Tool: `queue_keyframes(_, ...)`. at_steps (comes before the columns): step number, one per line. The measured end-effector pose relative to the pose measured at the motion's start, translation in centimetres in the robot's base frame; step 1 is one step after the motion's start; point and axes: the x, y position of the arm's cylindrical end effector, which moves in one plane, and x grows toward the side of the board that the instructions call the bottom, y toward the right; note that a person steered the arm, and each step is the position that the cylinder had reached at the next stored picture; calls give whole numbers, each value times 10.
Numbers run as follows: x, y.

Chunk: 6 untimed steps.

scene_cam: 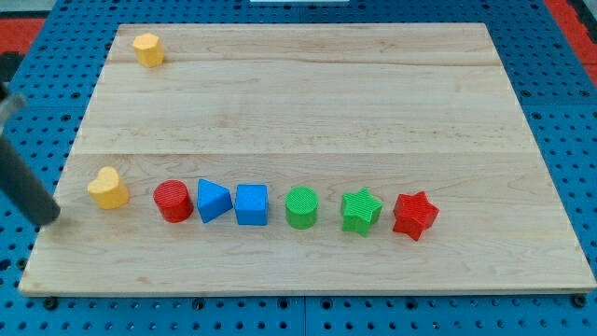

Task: Place the yellow heart to the bottom right of the yellow hexagon

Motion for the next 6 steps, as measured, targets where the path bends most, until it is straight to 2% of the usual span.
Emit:
queue_keyframes(1, -29, 53)
queue_keyframes(2, -66, 73)
queue_keyframes(4, -170, 89)
queue_keyframes(6, -175, 135)
